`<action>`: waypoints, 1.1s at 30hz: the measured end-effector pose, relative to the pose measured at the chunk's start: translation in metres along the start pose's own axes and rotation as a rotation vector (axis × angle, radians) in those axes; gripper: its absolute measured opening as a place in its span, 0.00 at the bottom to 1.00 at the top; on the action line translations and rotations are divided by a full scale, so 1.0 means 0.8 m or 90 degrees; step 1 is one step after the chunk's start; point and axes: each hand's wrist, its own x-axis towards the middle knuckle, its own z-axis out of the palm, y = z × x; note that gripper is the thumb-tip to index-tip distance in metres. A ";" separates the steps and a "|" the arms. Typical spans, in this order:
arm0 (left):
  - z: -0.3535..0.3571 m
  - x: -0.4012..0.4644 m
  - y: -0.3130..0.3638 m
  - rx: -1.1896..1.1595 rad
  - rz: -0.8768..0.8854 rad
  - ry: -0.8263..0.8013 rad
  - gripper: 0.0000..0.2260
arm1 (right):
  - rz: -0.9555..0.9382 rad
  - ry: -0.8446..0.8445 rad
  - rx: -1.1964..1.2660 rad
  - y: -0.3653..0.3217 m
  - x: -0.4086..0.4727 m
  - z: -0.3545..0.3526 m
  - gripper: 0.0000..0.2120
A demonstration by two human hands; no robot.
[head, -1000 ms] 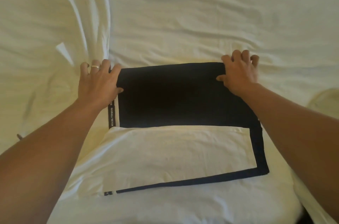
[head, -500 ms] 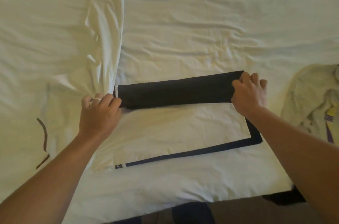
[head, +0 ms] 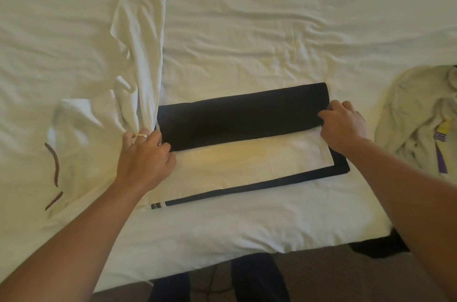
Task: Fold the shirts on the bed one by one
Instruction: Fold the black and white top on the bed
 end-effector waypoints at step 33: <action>0.023 -0.033 0.010 -0.241 0.061 0.032 0.28 | -0.198 0.163 0.284 -0.226 0.064 -0.019 0.16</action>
